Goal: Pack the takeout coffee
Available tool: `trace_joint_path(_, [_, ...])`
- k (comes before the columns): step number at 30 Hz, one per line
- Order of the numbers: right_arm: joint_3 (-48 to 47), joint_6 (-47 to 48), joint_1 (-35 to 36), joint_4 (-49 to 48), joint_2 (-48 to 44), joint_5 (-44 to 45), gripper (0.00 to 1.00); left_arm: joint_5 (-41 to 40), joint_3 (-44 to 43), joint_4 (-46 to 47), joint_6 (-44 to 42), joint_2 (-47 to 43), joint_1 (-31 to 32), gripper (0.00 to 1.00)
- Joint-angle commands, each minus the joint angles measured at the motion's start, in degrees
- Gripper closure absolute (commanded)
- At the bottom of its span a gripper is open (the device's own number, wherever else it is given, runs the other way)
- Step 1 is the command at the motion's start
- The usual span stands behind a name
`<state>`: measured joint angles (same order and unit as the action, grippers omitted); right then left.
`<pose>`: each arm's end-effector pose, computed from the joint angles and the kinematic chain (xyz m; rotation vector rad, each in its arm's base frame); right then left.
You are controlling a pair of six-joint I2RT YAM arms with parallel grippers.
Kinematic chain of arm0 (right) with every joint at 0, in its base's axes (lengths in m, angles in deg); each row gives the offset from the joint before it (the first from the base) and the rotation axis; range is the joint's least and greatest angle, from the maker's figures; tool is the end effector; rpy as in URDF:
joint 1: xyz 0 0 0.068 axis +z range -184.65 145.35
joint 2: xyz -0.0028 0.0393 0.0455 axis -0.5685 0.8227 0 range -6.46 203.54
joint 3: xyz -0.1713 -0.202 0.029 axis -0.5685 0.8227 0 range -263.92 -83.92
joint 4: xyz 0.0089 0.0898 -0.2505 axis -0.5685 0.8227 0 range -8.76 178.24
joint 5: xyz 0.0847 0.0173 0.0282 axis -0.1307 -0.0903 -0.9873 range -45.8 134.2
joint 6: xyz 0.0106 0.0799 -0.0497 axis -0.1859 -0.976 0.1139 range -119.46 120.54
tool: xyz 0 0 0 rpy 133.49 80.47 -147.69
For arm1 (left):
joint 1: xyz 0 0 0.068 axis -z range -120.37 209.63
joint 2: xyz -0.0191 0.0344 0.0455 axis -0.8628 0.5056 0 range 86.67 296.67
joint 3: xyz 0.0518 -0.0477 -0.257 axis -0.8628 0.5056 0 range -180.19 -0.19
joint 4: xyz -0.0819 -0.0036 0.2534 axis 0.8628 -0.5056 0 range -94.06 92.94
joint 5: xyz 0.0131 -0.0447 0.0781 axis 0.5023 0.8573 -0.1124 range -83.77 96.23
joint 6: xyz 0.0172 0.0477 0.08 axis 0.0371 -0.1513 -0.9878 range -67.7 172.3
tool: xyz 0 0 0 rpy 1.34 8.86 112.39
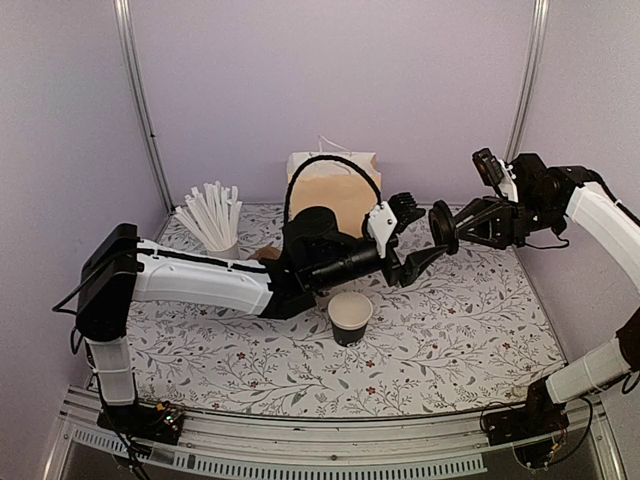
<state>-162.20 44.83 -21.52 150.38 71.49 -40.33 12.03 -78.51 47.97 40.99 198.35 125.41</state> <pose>0.2200 0.1388 0.3501 -1.2102 1.5293 1.5866 0.2025 -0.4714 0.2974 0.9536 1.0550 -0.8614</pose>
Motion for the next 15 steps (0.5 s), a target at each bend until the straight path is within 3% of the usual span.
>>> trace_joint_path(1, [1.27, 0.46, 0.34, -2.44, -1.47, -0.98, 0.64, 0.08, 0.74, -0.4, 0.47, -2.55, -0.16, 0.25])
trace_joint_path(7, [0.23, 0.22, 0.33, -2.01, 0.95, -1.5, 0.68, 1.44, -1.47, -1.45, 1.19, -0.92, -0.35, 0.27])
trace_joint_path(15, [0.02, 0.07, 0.32, -2.96, 1.98, -0.63, 0.86, 2.01, -3.16, -2.77, 1.11, 0.28, -0.56, 0.21])
